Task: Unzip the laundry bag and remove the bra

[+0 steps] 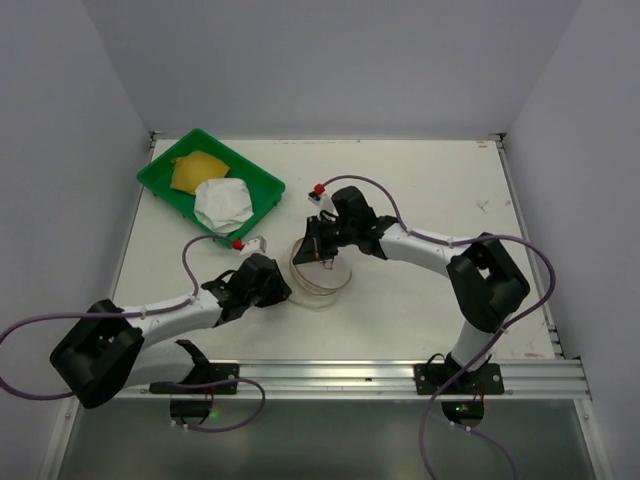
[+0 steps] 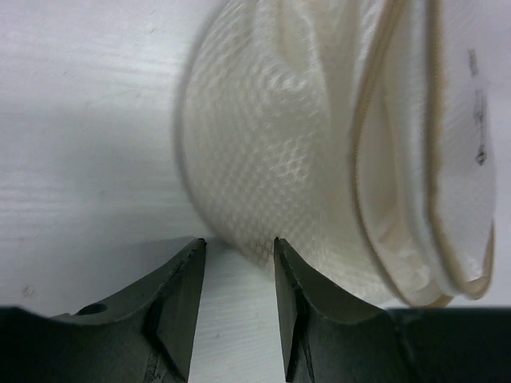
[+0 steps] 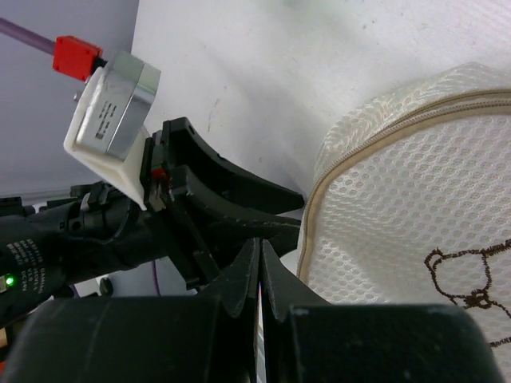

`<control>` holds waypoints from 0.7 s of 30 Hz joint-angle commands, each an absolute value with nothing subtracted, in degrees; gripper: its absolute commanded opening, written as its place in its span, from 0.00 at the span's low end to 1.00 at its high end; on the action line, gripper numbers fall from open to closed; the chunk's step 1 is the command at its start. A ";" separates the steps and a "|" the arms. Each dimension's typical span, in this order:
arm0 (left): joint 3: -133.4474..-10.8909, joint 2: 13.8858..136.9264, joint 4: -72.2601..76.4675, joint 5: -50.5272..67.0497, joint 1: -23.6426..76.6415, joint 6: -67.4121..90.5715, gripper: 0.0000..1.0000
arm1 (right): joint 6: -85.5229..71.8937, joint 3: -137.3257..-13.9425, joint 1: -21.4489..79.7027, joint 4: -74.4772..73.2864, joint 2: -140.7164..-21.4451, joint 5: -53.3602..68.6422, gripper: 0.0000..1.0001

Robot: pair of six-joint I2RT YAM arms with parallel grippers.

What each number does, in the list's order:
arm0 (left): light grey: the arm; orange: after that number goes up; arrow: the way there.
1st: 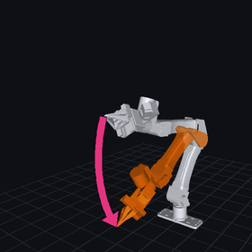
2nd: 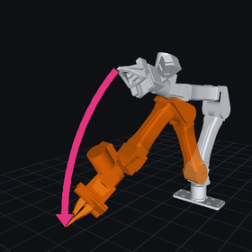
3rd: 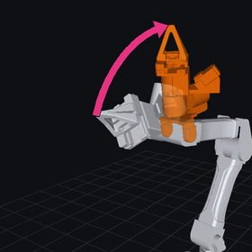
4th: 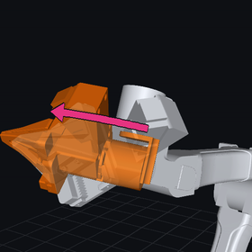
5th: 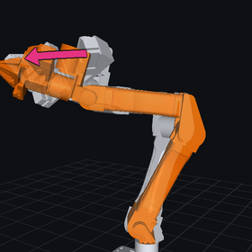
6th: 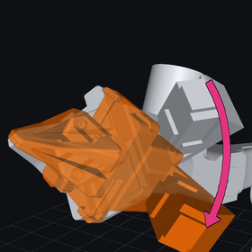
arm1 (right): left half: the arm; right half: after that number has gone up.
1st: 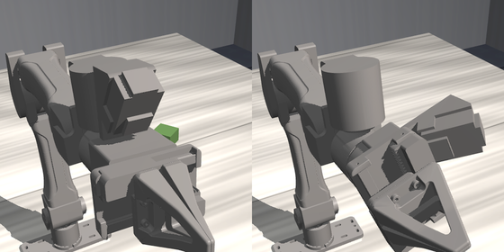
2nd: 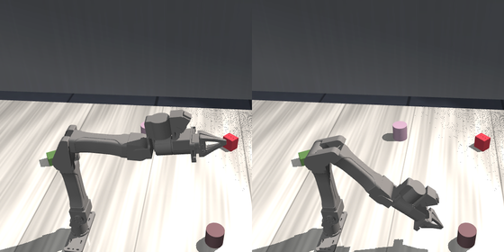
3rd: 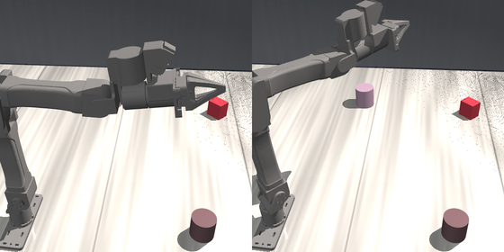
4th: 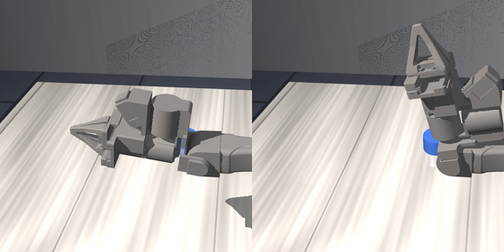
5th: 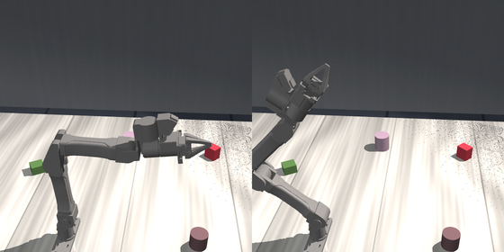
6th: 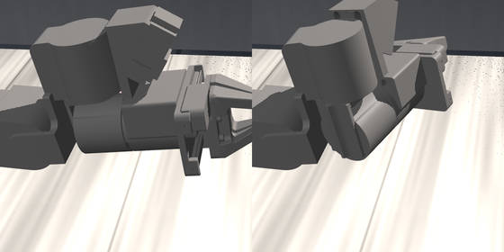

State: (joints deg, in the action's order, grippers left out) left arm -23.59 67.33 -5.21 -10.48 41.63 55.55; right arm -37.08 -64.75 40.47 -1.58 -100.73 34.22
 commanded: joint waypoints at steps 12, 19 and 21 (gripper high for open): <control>-24.17 69.28 6.17 -7.73 41.31 56.07 0.43 | -37.18 -60.82 40.78 1.24 -97.92 32.70 0.04; -26.98 58.11 -8.31 -13.79 40.87 54.93 0.55 | -32.61 -65.83 40.69 -10.18 -90.36 23.04 0.48; -29.08 55.04 -13.59 -16.42 40.69 54.58 0.56 | -31.64 -66.53 40.43 -13.26 -86.16 18.92 0.61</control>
